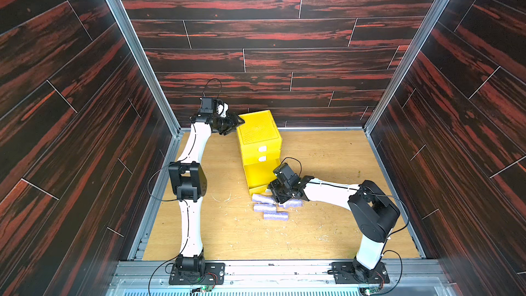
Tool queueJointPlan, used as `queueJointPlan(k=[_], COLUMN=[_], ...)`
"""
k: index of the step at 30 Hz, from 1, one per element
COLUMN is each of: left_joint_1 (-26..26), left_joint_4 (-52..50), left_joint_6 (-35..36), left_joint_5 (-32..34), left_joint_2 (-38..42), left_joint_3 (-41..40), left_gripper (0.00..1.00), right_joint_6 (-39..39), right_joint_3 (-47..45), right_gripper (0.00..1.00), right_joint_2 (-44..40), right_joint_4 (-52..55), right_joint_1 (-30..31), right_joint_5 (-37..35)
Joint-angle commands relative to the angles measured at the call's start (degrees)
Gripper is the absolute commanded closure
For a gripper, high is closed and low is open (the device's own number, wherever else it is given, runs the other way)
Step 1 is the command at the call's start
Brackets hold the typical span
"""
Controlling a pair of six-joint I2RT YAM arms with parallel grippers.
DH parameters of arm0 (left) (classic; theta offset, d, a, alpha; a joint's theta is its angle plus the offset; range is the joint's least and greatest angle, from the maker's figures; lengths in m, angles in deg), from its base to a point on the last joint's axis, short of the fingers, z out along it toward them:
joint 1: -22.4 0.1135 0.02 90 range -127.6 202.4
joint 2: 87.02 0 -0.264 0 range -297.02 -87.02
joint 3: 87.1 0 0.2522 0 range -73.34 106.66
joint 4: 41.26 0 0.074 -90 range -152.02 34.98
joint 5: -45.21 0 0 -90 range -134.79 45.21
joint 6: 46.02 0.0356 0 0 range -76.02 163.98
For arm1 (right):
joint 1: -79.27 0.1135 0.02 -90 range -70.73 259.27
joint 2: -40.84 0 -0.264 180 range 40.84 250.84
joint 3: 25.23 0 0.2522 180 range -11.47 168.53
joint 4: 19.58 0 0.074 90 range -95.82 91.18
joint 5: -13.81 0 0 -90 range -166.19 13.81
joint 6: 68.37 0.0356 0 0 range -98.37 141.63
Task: Sort the rolls of trash bags by color and place them into the drawer
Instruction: Open the drawer in the storage box.
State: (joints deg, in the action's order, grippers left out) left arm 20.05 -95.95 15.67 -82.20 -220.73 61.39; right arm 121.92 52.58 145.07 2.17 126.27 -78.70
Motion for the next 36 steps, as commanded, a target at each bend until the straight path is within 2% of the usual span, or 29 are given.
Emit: queueJointPlan(k=[1, 7, 11, 17, 25, 30, 33, 36], left_joint_1=[-1.43, -1.42, -1.42, -1.34, -0.91, -0.55, -0.16, 0.64], left_joint_4=[-5.46, -5.48, -5.47, -5.19, -4.51, -4.24, -3.89, -2.25], left_joint_6=[1.05, 1.10, 1.07, 1.16, 0.25, 0.44, 0.35, -0.09], left_joint_5=[-0.99, -0.91, -0.83, -0.22, -2.22, -2.43, -0.62, 0.36], left_joint_2=[1.30, 1.35, 1.52, 2.69, 4.35, 9.02, 13.40, 20.17], left_joint_3=[-1.68, -1.76, -1.68, -1.67, 0.68, 0.61, -0.07, -4.39], left_gripper=[0.31, 0.31, 0.30, 0.21, 0.17, 0.17, 0.16, 0.16], right_joint_6=[-1.88, -3.23, -5.56, -15.19, -22.35, -28.96, -31.94, -37.52], right_joint_3=[0.90, 0.66, 0.07, -0.14, -5.19, -4.14, 0.77, 6.04], right_gripper=[0.54, 0.53, 0.53, 0.52, 0.52, 0.52, 0.54, 0.55], right_joint_2=[-2.99, -4.31, -8.01, -14.68, -21.20, -25.51, -26.40, -26.28], right_joint_4=[1.07, 1.26, 1.68, 3.78, 3.98, 7.56, 15.12, 21.80], right_joint_1=[0.62, 0.79, 1.03, 0.94, 0.11, -0.16, -1.20, -2.18], right_joint_5=[-1.60, -1.64, -4.25, -9.84, -13.69, -19.69, -21.85, -23.86])
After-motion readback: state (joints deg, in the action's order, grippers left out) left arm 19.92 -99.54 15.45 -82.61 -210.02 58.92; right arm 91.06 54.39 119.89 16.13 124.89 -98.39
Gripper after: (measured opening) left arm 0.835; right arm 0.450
